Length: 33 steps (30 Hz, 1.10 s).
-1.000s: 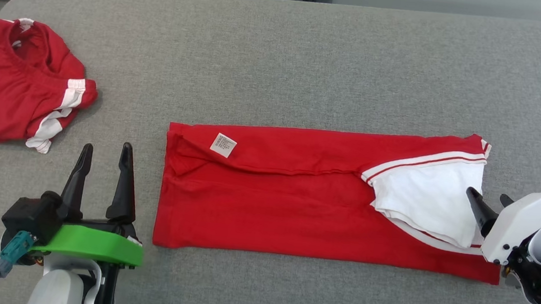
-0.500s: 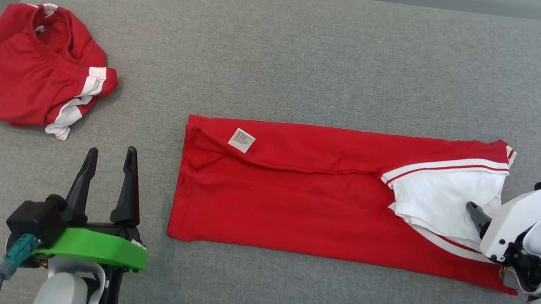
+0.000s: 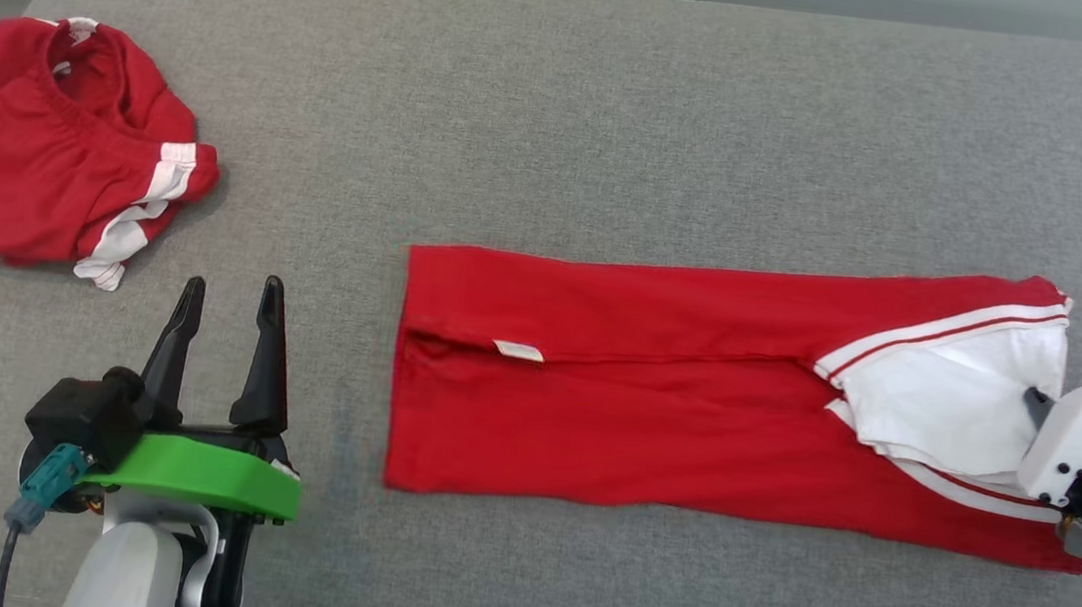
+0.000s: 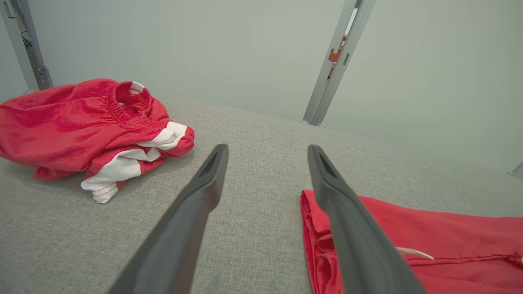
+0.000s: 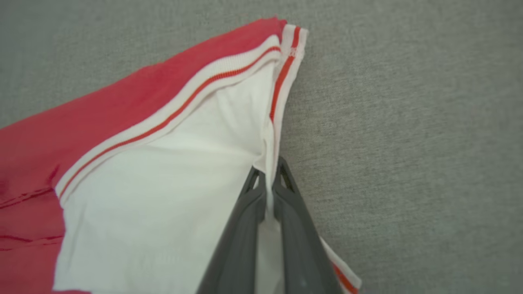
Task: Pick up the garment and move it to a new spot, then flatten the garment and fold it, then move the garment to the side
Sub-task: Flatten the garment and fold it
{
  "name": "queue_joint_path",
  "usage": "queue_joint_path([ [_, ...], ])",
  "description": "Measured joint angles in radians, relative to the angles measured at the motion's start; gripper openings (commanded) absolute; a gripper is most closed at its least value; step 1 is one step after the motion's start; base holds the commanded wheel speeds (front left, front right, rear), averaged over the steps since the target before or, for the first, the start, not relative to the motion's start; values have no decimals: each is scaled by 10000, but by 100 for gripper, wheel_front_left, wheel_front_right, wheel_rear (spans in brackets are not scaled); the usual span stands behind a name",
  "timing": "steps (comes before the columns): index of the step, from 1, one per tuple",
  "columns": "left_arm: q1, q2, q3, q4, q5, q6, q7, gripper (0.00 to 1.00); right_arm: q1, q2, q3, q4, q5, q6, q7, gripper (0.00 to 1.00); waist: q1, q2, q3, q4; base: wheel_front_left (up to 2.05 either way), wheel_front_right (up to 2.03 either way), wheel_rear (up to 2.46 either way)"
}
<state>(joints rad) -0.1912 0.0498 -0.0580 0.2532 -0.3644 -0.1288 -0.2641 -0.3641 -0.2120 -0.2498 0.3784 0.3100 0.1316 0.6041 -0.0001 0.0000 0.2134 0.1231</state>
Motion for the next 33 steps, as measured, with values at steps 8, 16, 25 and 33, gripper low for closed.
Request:
queue_joint_path([
  [8,-526,219,-117,706,-127,0,0,100,-301,-761,-792,-203,-683,-2,372,0,0,0,-238,-557,0,0,0],
  [16,-942,236,-479,1179,-282,-2,0,100,-800,-938,-734,-754,-1227,-8,800,0,0,0,-520,-953,0,0,0],
  [25,-980,257,-654,1390,-403,-2,0,100,-279,4,2123,-1985,-529,-10,1264,0,1,0,-819,-905,0,0,0],
  [33,-948,257,-821,1423,-499,-2,0,100,-310,596,4498,-1925,81,-10,1394,0,0,0,-796,-521,0,0,0],
])
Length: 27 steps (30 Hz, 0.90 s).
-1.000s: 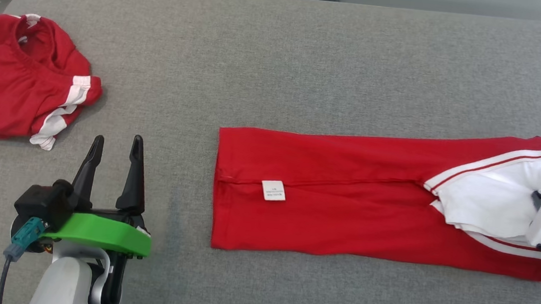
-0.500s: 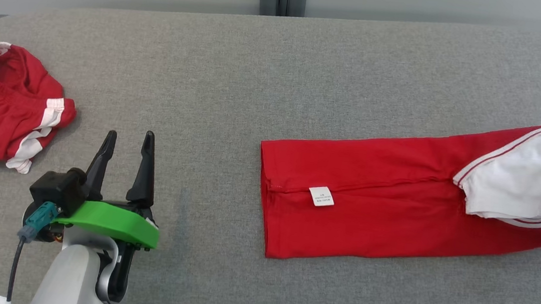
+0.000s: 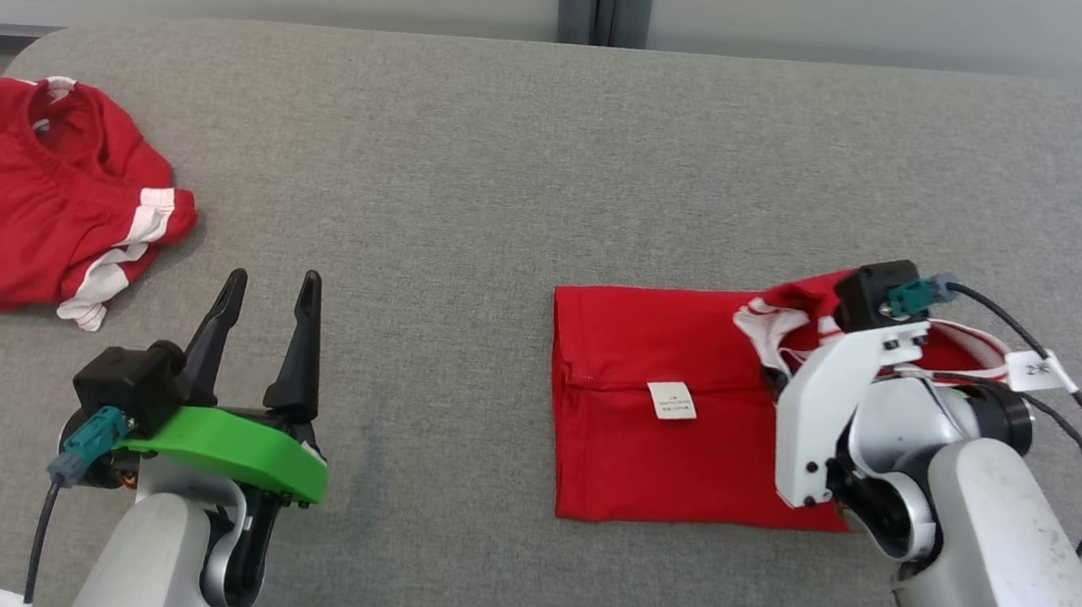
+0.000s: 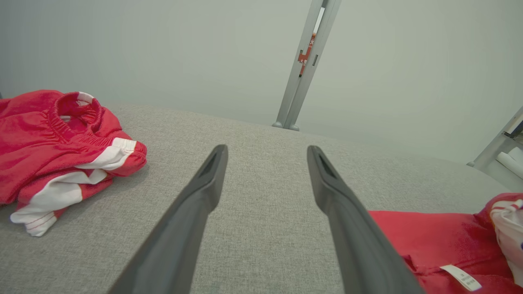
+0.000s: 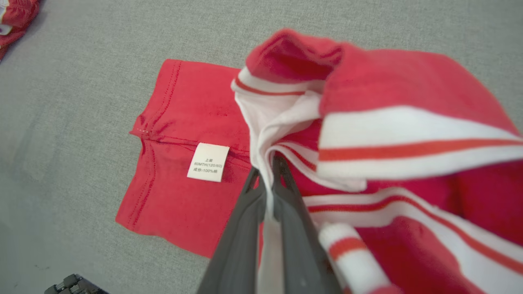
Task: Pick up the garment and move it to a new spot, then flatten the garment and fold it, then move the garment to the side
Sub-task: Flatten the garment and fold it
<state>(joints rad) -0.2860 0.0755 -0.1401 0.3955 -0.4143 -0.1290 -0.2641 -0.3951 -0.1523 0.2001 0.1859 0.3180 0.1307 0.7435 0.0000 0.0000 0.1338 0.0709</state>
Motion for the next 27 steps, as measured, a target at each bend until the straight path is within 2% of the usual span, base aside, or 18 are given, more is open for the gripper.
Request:
queue_joint_path([
  [6,-34,-50,-199,56,-71,0,0,100,-582,470,861,880,305,0,-123,0,0,0,106,395,0,0,0],
  [18,-243,-144,-362,130,-146,0,0,100,-1659,926,1954,2819,700,-2,-579,0,0,0,336,1008,0,0,0],
  [19,-243,-146,-360,130,-146,0,0,100,-1738,955,2002,2955,734,-2,-637,21,0,0,350,1014,0,0,0],
  [20,-243,-150,-362,130,-146,0,0,100,-1800,968,2033,3064,767,-2,-679,73,0,0,361,1018,0,0,0],
  [21,-244,-157,-372,132,-146,0,0,100,-1873,978,2040,3189,765,-2,-763,100,0,0,371,1028,0,0,0],
  [24,-275,-169,-408,144,-146,0,0,100,-2063,997,1990,3335,913,-2,-1208,100,0,0,387,1064,0,0,0],
  [27,-310,-171,-384,142,-146,0,0,100,-2160,1009,1988,3131,1724,-2,-1603,100,0,0,374,1060,0,0,0],
])
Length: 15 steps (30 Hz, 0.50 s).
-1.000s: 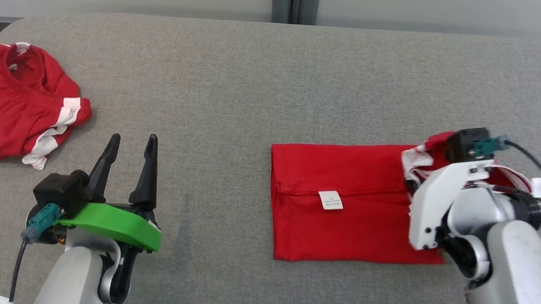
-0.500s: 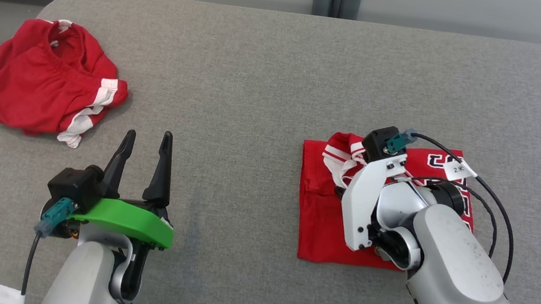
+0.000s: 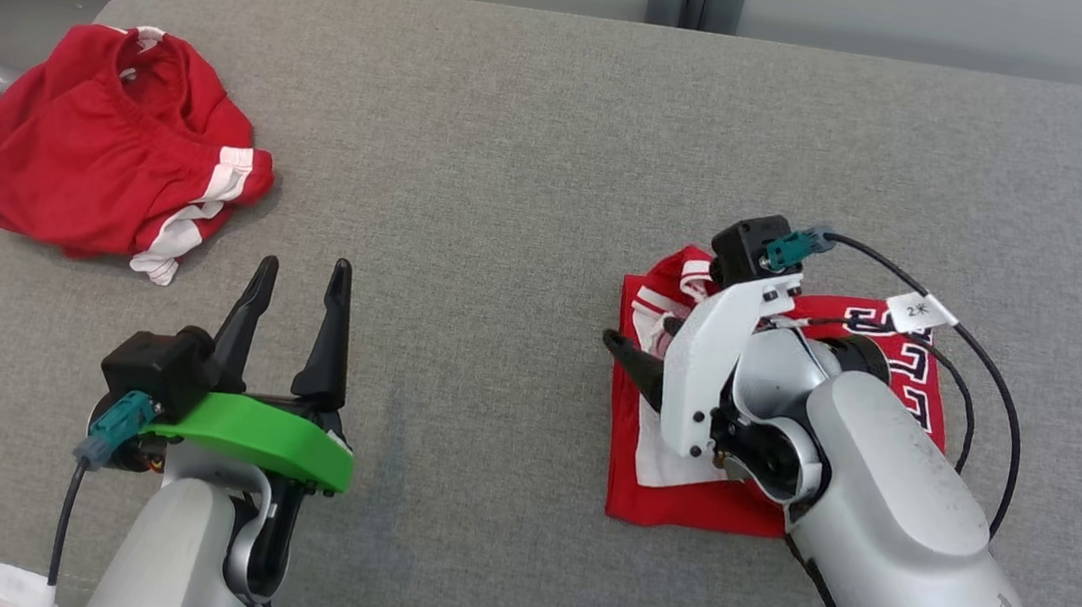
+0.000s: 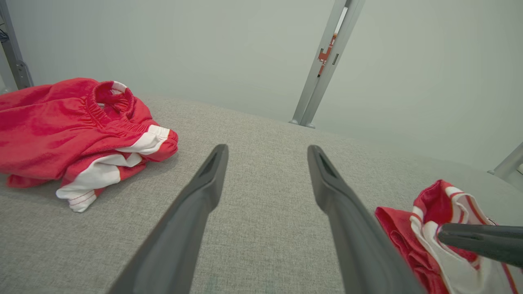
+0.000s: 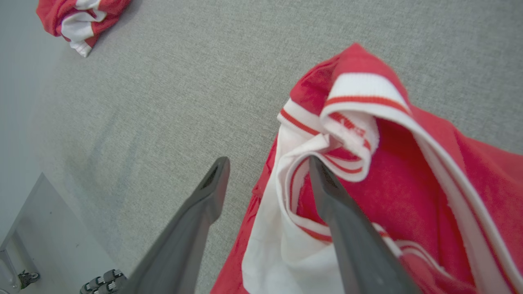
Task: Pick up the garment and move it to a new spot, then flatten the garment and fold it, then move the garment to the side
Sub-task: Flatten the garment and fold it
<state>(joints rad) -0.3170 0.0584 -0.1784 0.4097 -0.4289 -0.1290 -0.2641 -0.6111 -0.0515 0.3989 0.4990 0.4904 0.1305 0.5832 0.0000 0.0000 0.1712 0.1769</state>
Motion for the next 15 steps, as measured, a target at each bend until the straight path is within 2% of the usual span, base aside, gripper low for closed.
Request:
queue_joint_path([
  [3,0,4,79,-6,8,0,0,100,-128,25,128,-545,1097,2,-337,100,0,0,-29,-67,0,0,0],
  [8,17,31,163,-27,48,0,0,100,-211,-42,-334,-1287,1605,2,-761,100,0,0,-112,-266,0,0,0],
  [10,35,58,178,-54,73,0,0,100,-190,-332,-748,-1634,1532,2,-1147,100,0,0,-154,-339,0,0,0],
  [15,111,75,174,-96,90,0,0,100,384,-1325,-1973,-2098,376,0,-2351,100,0,0,-293,-536,0,0,0],
])
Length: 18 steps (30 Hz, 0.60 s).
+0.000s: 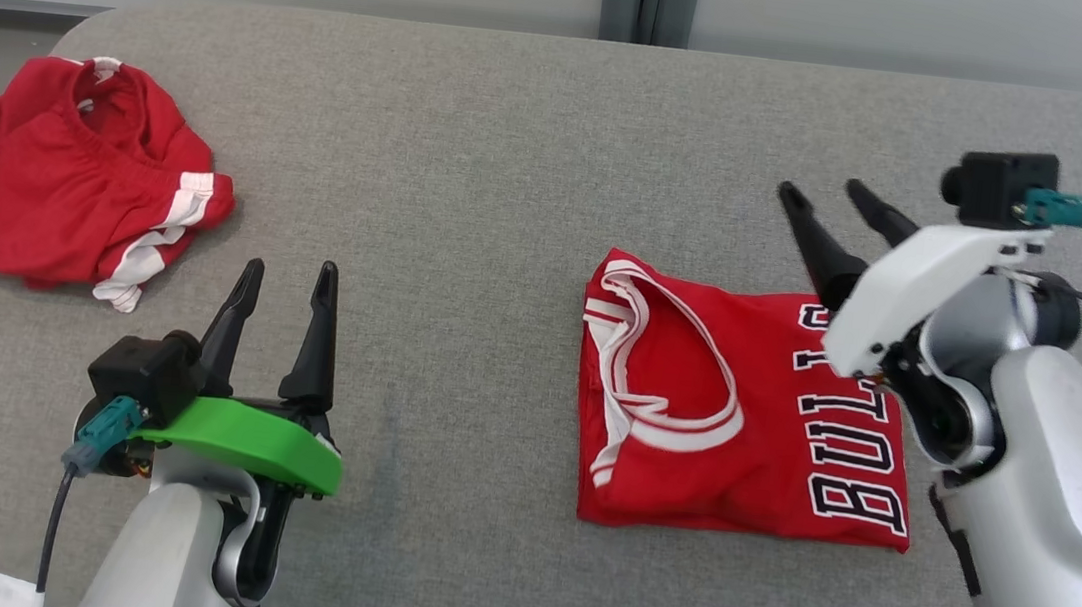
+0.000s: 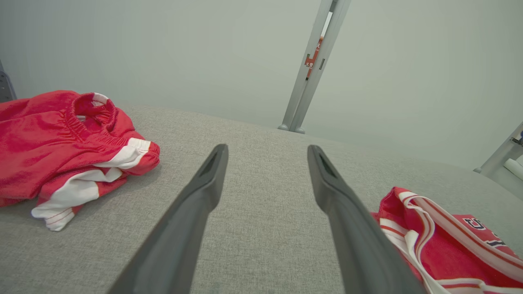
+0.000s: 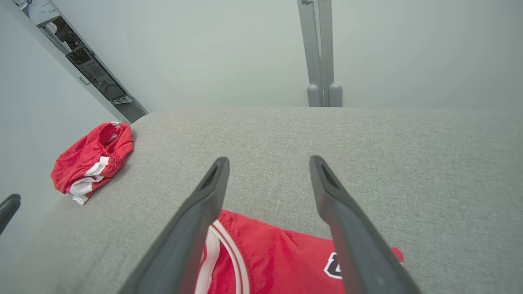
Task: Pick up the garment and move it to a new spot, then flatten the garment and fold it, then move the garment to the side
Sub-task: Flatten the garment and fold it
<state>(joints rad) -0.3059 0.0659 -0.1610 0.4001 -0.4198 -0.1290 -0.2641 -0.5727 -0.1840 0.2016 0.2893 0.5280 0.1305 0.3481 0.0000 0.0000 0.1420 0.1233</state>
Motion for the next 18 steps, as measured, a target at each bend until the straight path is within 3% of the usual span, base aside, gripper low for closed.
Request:
queue_joint_path([
  [4,35,-6,-42,-10,0,0,0,100,870,-391,-842,-111,-890,0,-1068,100,0,0,-80,-143,0,0,0],
  [9,89,-12,-48,-19,0,0,0,100,2087,-397,-1613,-94,-1762,0,-2431,100,0,0,-141,-263,0,0,0],
  [18,497,65,290,-165,35,0,0,100,3560,171,-2086,40,-2980,2,-5012,100,0,1,-415,-580,0,0,0],
])
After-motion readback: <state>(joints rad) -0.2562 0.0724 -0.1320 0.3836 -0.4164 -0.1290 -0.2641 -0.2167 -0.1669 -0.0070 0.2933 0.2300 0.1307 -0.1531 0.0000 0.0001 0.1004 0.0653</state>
